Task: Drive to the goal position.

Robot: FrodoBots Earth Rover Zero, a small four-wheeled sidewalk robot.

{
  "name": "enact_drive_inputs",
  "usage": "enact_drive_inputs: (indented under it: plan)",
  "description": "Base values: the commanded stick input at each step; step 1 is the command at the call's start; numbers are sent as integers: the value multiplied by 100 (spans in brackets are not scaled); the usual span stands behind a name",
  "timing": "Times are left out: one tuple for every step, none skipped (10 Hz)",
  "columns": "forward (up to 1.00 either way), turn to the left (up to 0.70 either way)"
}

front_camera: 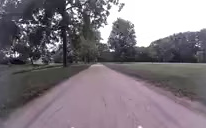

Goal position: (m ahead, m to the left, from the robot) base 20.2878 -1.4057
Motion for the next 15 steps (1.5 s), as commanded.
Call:
enact_drive_inputs:
  plan:
    - [70, 1]
    - [70, 1]
    - [70, 1]
    - [70, 1]
    - [70, 1]
    - [70, 0]
    - [70, 1]
    - [70, 1]
    - [70, 0]
    - [70, 0]
    - [70, 0]
    - [70, 0]
    - [70, 0]
    - [70, 0]
    - [70, 1]
